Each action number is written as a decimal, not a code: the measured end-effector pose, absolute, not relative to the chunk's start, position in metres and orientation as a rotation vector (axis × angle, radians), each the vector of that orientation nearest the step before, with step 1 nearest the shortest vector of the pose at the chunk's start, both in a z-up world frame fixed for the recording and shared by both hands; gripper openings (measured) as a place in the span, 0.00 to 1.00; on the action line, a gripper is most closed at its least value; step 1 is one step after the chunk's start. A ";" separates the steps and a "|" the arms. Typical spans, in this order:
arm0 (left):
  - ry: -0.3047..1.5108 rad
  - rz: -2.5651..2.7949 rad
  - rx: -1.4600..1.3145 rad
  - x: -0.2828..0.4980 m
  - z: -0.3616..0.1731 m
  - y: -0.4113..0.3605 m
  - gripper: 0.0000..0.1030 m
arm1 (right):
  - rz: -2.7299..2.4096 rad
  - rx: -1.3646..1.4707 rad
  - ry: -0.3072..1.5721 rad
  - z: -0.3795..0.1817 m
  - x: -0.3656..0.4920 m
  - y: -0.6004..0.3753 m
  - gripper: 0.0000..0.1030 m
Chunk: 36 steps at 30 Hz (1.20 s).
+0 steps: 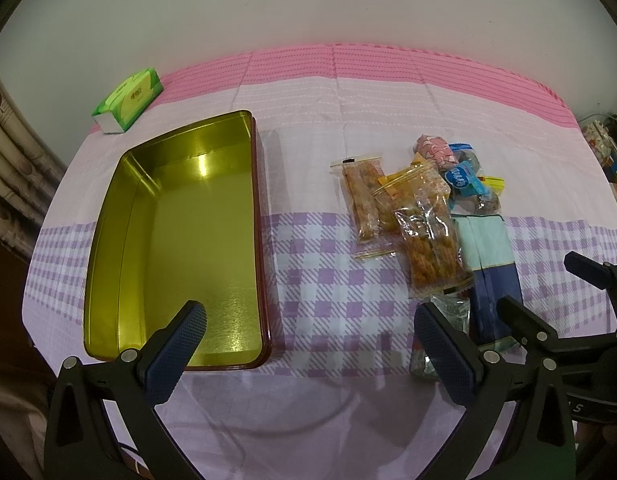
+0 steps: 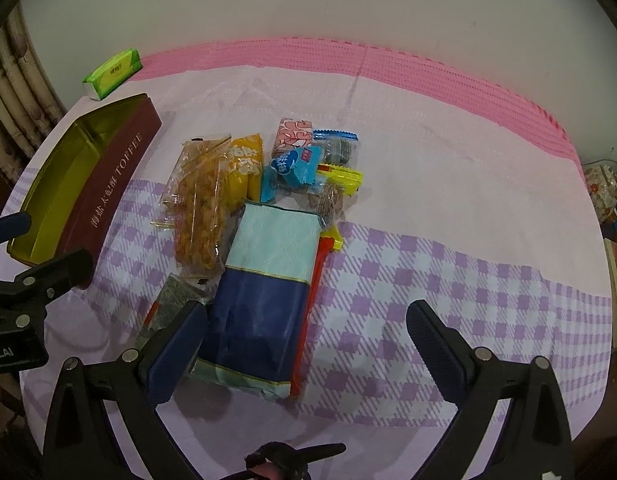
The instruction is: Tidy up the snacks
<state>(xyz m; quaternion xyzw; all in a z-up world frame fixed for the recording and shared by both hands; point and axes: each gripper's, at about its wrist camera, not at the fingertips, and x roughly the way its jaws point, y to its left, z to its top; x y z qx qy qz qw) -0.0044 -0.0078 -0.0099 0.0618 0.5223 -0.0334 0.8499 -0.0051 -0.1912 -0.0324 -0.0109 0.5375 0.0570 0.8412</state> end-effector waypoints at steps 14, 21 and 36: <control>1.101 -0.071 0.127 -0.004 -0.011 -0.009 1.00 | 0.114 -0.019 1.135 -0.033 -0.004 -0.193 0.96; 1.100 -0.072 0.125 -0.005 -0.011 -0.008 1.00 | 0.126 -0.029 1.144 -0.036 -0.005 -0.190 0.90; 1.088 -0.096 0.097 -0.001 -0.010 0.001 1.00 | 0.127 -0.018 1.201 -0.051 0.008 -0.173 0.77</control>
